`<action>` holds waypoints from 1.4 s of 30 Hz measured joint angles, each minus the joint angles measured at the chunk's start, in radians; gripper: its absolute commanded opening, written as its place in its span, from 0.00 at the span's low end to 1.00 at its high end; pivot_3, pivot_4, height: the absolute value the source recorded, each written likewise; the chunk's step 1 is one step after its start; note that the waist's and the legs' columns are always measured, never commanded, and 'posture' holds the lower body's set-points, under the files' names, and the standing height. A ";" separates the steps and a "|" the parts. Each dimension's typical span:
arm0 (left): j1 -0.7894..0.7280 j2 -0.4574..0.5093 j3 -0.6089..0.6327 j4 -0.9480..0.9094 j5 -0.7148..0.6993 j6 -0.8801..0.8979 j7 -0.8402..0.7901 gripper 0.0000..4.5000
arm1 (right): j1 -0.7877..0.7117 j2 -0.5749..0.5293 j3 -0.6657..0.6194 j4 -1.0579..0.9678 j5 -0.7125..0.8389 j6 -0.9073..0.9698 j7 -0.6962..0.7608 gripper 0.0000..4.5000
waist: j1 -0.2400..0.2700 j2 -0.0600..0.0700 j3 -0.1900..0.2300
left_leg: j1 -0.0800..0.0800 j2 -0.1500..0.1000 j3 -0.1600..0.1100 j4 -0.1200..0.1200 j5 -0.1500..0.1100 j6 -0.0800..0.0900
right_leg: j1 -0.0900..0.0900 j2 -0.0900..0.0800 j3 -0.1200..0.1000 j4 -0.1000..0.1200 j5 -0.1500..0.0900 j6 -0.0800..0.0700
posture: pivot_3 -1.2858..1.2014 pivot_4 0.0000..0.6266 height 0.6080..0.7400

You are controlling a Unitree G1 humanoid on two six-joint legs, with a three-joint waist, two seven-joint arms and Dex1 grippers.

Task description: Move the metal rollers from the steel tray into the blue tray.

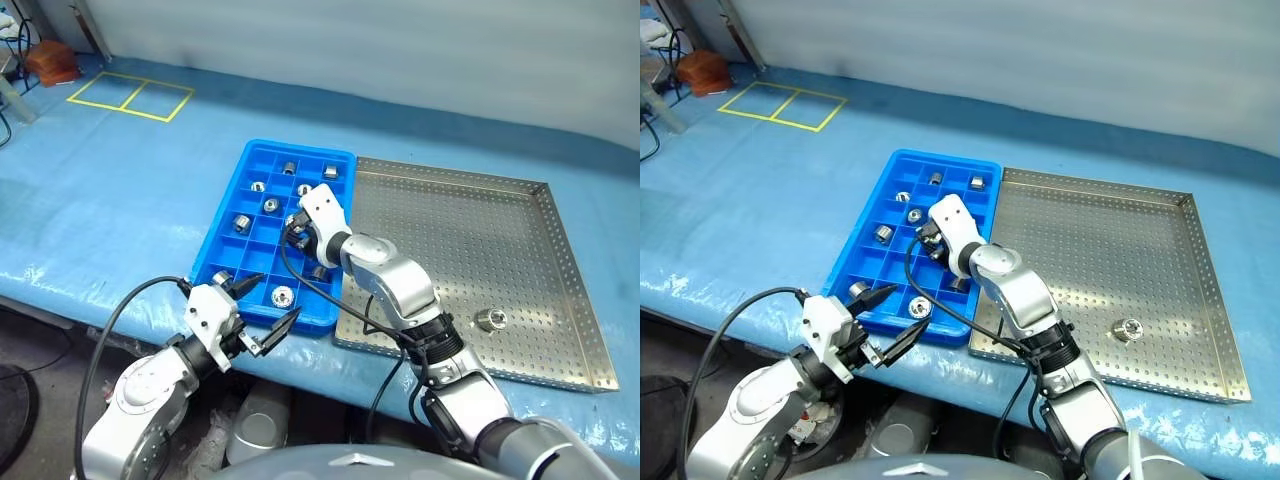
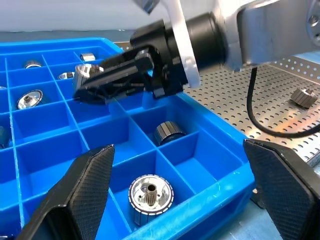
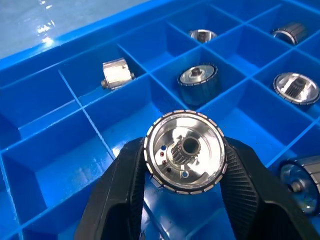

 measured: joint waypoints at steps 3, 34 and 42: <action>-0.010 0.001 -0.004 0.001 -0.001 0.001 -0.012 1.00 | 0.007 -0.005 -0.012 -0.007 0.002 0.000 -0.003 0.89 | 0.002 0.000 0.000 | -0.001 0.000 0.001 0.000 0.000 0.000 | -0.002 0.000 0.000 0.000 0.000 0.000 | 0.69 0.24 1.00; -0.239 0.016 -0.120 0.175 -0.010 0.031 -0.214 1.00 | 0.525 -0.080 -0.486 -0.768 -0.035 0.393 -0.274 0.99 | -0.241 0.001 -0.001 | 0.009 0.003 -0.005 0.005 0.000 0.001 | 0.010 0.000 0.003 0.002 0.001 0.001 | 0.56 0.24 1.00; -0.252 0.013 -0.122 0.179 -0.009 0.031 -0.226 1.00 | 0.556 -0.011 -0.527 -0.700 -0.020 0.367 -0.283 0.99 | -0.251 0.001 -0.001 | 0.009 0.003 -0.005 0.005 0.000 0.001 | 0.010 -0.001 0.004 0.001 0.001 0.002 | 0.56 0.24 1.00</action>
